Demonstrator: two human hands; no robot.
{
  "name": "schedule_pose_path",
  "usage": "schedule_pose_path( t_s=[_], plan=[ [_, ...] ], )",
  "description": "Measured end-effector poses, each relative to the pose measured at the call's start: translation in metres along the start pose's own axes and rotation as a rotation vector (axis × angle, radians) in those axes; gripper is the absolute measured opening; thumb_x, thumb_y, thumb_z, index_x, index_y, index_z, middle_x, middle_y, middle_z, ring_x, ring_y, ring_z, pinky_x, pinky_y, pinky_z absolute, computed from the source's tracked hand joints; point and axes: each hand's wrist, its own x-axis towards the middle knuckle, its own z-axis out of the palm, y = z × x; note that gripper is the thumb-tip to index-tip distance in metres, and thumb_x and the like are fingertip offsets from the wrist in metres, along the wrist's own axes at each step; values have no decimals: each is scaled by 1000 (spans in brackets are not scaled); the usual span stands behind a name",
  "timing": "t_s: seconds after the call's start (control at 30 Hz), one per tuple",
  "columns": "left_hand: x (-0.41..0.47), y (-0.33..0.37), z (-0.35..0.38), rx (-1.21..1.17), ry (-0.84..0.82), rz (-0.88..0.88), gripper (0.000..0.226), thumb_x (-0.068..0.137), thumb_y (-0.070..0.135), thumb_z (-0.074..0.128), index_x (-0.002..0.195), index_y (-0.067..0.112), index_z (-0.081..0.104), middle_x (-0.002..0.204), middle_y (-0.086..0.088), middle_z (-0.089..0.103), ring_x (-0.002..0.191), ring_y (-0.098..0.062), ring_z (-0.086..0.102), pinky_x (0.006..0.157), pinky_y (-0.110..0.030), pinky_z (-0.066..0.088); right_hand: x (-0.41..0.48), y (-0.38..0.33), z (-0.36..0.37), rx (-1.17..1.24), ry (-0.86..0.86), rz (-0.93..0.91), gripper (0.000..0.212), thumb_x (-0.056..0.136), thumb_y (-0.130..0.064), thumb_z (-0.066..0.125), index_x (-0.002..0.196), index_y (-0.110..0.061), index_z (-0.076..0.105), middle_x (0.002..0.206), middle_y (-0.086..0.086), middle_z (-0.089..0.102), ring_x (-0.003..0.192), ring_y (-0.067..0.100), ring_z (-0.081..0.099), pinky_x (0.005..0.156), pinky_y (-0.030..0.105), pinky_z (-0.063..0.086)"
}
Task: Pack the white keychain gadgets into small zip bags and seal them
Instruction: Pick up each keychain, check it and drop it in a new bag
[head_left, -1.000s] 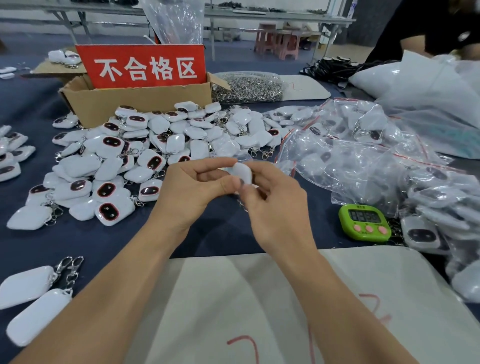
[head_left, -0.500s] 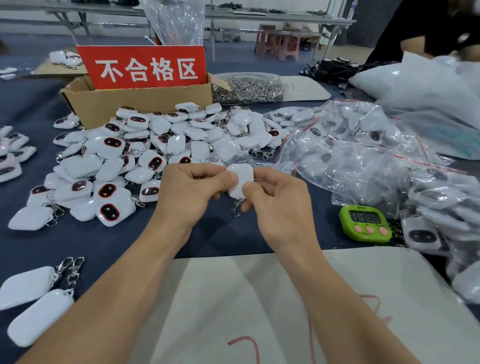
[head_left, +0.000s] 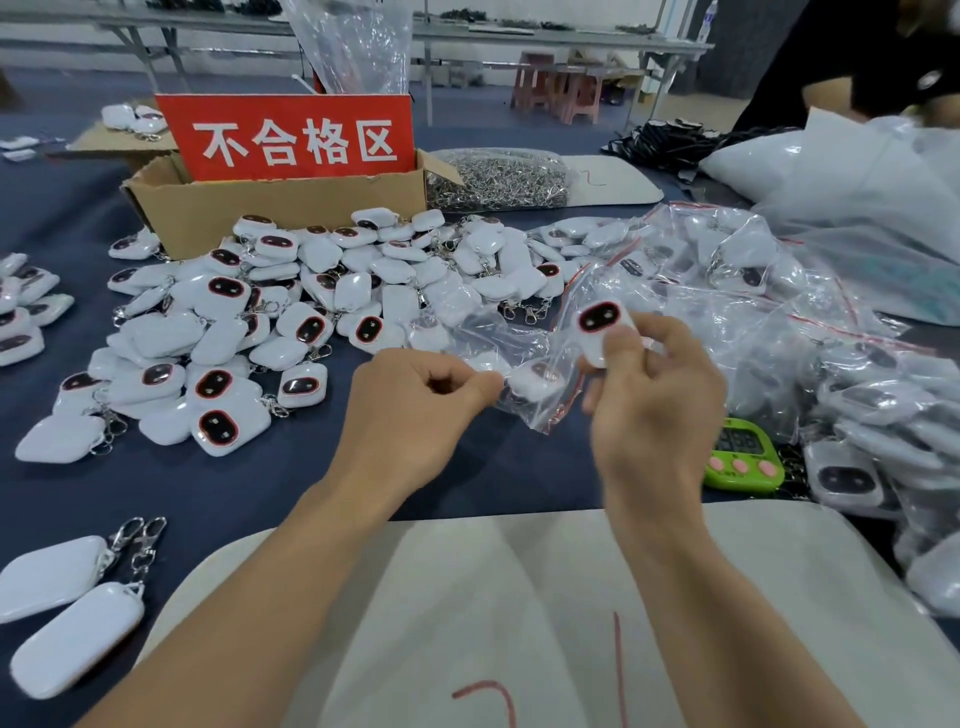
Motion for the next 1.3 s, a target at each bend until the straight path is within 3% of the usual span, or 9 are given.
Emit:
schedule_pose_path(
  t_s=[0.17,0.23,0.43,0.73,0.9,1.03,1.1,1.17,1.3],
  plan=[
    [-8,4,8,108,-61,93,18,78,30,83,91,41,79,81,24,68,74,-1,61,72,-9,46,18,16,-12,-147,0,199,10,90,-30,70,82,-24,66,60,-1,71,63,12,71,65,34,59],
    [-11,7,10,167,-101,97,17,78,40,79,95,44,77,85,28,68,81,1,62,74,-15,49,15,17,-8,-145,-144,253,13,91,-25,71,78,-24,69,53,-2,70,49,2,63,57,25,49],
    [-12,14,12,423,-33,-37,19,76,68,63,77,50,69,69,32,64,70,2,60,56,-24,39,2,15,7,-37,-614,360,32,88,2,53,100,-15,76,64,12,72,49,17,58,55,28,46],
    [-11,9,13,160,-88,112,19,77,35,67,67,19,67,60,7,63,56,-10,54,54,-22,42,4,14,9,-212,-458,313,16,77,-17,75,68,-30,77,54,0,70,45,8,58,59,29,50],
    [-12,20,9,-201,-410,147,16,79,14,67,65,8,63,63,-11,55,59,-12,43,58,-30,37,1,3,10,-451,-372,200,18,71,-14,64,53,-19,62,53,-6,58,51,15,49,50,26,38],
    [-5,19,4,-421,-135,-6,14,76,22,69,66,15,76,64,-8,68,58,-11,54,57,-23,45,0,-1,3,-409,-192,117,23,85,-36,56,66,-29,67,58,-7,58,68,24,56,70,31,40],
    [4,11,-3,-404,102,-75,16,80,23,69,67,27,79,68,1,72,59,-7,59,62,-18,49,5,-1,-1,-376,-127,121,27,97,-38,56,117,-32,73,79,-9,70,99,26,65,89,35,45],
    [13,-3,-16,-208,295,-91,21,85,22,68,74,37,79,74,15,74,67,-1,65,70,-17,52,7,0,-4,-397,-114,137,48,100,-39,56,147,-29,54,83,-9,70,113,26,63,96,36,41],
    [25,-31,-46,336,376,10,42,87,4,58,112,33,75,114,15,72,111,-11,61,98,-19,44,7,1,-3,-223,-51,68,32,99,-39,56,128,-30,65,62,-15,65,80,3,63,80,26,45]
  ],
)
